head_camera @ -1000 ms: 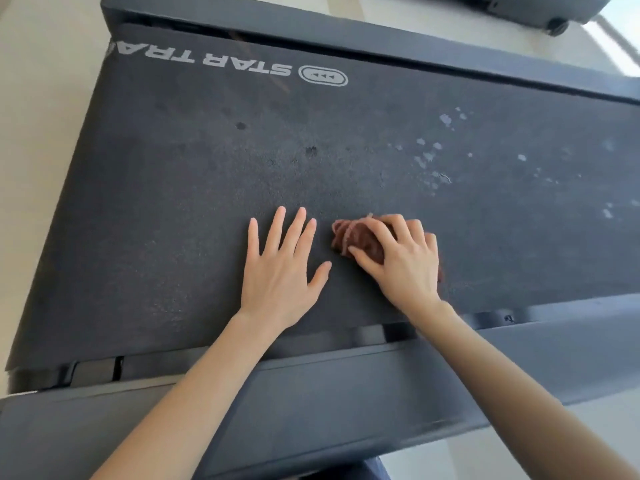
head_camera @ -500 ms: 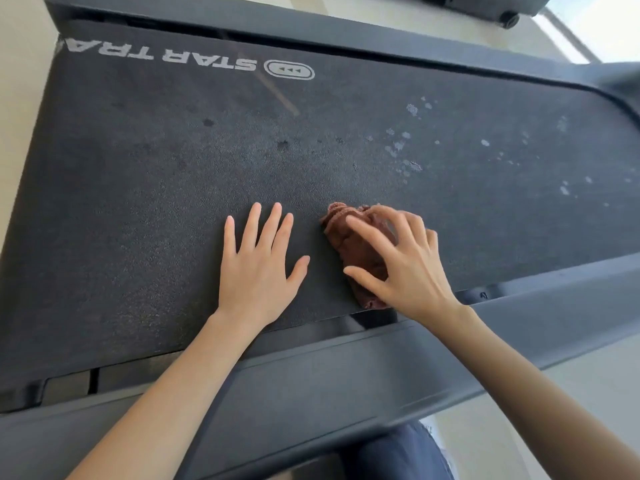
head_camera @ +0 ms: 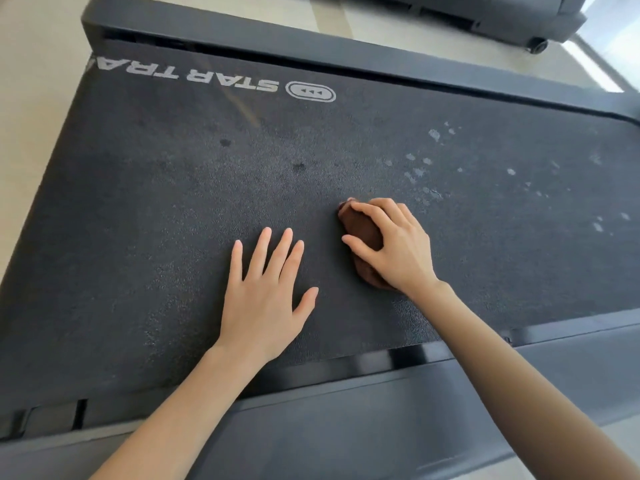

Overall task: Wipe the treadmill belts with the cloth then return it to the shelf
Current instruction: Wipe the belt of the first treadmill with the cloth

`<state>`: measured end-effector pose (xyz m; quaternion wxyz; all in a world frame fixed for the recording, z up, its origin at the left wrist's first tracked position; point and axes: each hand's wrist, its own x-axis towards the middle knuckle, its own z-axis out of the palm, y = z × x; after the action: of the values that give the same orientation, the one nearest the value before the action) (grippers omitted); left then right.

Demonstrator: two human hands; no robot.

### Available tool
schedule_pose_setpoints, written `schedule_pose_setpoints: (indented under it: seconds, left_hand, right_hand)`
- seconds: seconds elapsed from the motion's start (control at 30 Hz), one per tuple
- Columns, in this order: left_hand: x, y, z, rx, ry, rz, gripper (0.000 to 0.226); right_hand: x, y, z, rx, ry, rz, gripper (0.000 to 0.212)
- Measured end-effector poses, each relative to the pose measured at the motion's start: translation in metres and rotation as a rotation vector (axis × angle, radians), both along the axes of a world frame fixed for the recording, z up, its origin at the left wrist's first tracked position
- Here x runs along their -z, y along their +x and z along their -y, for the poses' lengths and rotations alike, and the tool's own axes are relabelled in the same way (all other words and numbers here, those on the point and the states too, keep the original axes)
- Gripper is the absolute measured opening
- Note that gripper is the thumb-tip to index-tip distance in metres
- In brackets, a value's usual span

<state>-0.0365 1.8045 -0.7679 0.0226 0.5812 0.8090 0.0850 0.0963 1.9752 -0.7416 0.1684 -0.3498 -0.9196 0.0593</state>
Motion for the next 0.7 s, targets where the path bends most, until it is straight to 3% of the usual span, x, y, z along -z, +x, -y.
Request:
schedule_pose_setpoints:
  seconds: [0.13,0.2,0.37,0.57,0.7]
  left_hand:
    - [-0.001,0.003,-0.003,-0.005,0.012,0.007,0.067]
    - [-0.001,0.005,-0.007,0.001,0.013,0.005,0.068]
    - [-0.003,0.016,-0.033,0.085,0.002,0.016,0.067]
    - [0.002,0.018,-0.044,0.067,-0.013,-0.01,0.066]
    - [-0.001,0.018,-0.044,0.055,-0.025,0.008,0.066]
  right_hand:
    - [0.001,0.05,0.046,-0.101,-0.003,0.012,0.073]
    - [0.005,0.076,0.064,-0.16,0.002,0.038,0.076]
    - [0.009,0.064,0.028,-0.051,0.033,-0.02,0.052]
    - [0.009,0.015,-0.08,0.083,0.011,-0.033,0.044]
    - [0.009,-0.001,-0.101,0.113,0.039,-0.038,0.039]
